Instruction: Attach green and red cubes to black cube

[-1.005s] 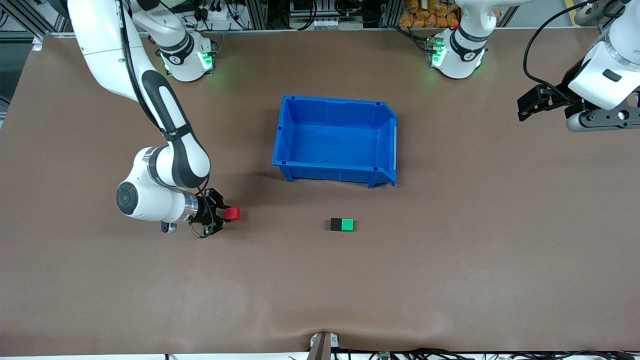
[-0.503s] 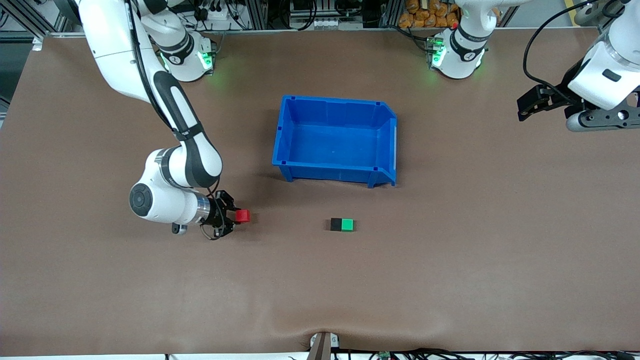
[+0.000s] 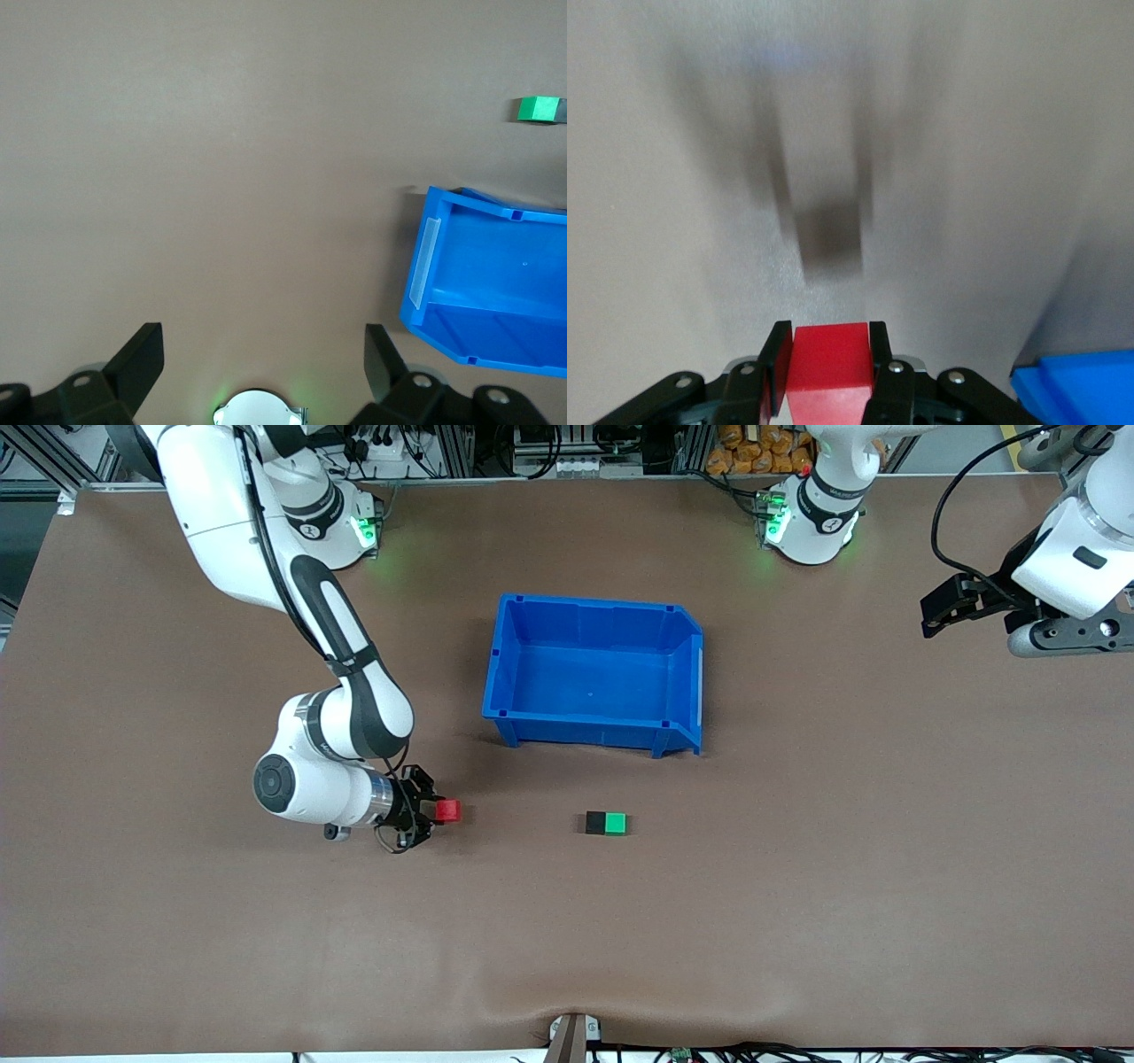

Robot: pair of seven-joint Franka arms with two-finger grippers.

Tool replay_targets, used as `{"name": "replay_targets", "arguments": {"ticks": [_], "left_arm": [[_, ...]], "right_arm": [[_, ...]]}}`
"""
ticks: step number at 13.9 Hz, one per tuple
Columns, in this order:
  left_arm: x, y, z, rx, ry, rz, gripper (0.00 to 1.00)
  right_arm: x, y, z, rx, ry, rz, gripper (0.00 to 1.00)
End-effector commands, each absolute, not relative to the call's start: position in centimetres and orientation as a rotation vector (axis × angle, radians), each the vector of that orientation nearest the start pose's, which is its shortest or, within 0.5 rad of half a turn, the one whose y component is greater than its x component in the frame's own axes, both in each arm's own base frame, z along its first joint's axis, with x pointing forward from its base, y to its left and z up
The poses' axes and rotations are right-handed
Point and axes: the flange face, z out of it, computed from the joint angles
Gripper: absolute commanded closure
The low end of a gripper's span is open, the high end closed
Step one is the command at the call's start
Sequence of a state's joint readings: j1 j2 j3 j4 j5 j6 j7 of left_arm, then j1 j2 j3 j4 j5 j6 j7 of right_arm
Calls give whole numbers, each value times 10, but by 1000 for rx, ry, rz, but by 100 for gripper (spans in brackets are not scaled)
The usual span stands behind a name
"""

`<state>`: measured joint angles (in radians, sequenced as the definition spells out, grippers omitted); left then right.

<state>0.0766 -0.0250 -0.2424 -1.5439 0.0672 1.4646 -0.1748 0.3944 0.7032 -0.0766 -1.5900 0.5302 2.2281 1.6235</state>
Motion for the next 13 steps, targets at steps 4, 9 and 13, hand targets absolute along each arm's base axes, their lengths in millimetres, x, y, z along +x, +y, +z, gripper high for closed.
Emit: {"name": "replay_targets", "arguments": {"ticks": [4, 9, 13], "left_arm": [[526, -78, 646, -3060, 2, 75, 0], [527, -78, 644, -3059, 2, 79, 0], [527, -78, 645, -3059, 2, 77, 0]], "right_arm": [[665, 277, 216, -1952, 2185, 488, 100], [668, 292, 218, -1923, 2199, 483, 100], [670, 315, 218, -1885, 2215, 469, 100]]}}
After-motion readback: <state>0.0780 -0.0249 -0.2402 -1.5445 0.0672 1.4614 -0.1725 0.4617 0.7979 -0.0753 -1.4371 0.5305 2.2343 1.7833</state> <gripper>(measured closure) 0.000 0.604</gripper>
